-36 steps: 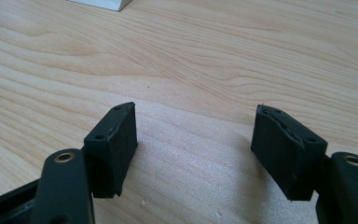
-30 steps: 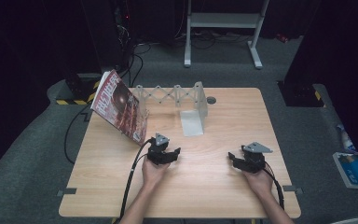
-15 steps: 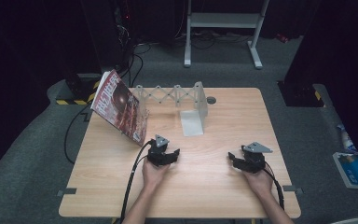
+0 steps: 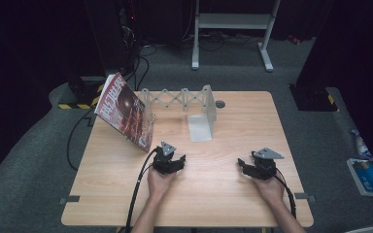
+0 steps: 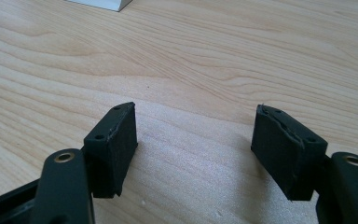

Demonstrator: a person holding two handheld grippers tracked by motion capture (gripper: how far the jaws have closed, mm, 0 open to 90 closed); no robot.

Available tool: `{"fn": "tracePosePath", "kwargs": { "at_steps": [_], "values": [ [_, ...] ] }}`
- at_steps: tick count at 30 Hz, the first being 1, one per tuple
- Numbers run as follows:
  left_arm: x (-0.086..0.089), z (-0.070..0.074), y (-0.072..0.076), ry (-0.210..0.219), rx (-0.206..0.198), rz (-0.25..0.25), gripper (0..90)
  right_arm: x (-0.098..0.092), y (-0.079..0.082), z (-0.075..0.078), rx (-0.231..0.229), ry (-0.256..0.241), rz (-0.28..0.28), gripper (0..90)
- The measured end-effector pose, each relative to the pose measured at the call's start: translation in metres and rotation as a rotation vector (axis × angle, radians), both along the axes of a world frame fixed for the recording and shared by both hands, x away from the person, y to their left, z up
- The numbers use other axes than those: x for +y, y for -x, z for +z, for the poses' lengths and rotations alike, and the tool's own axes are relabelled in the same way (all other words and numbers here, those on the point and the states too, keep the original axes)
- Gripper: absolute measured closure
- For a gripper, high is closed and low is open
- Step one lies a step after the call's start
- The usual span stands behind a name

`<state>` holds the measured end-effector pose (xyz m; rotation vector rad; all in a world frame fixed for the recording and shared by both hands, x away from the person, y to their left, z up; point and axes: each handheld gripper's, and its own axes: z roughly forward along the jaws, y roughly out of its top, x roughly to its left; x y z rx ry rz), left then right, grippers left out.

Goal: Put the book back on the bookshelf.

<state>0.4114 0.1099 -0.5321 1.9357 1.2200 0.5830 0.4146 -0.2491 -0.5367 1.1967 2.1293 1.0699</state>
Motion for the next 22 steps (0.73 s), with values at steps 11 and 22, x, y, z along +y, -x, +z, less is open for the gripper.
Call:
{"fn": "tracePosePath", "kwargs": {
  "at_steps": [11,22],
  "values": [
    [-0.0021,-0.0007,0.0011,-0.017,-0.009,-0.001,36.2,-0.0001,0.0002,-0.0001,0.000,-0.002,-0.001,30.9],
    [-0.0023,-0.0009,0.0008,-0.017,-0.012,-0.002,35.8,-0.0004,0.0005,-0.0002,-0.001,-0.001,-0.002,30.9]
  ]
}}
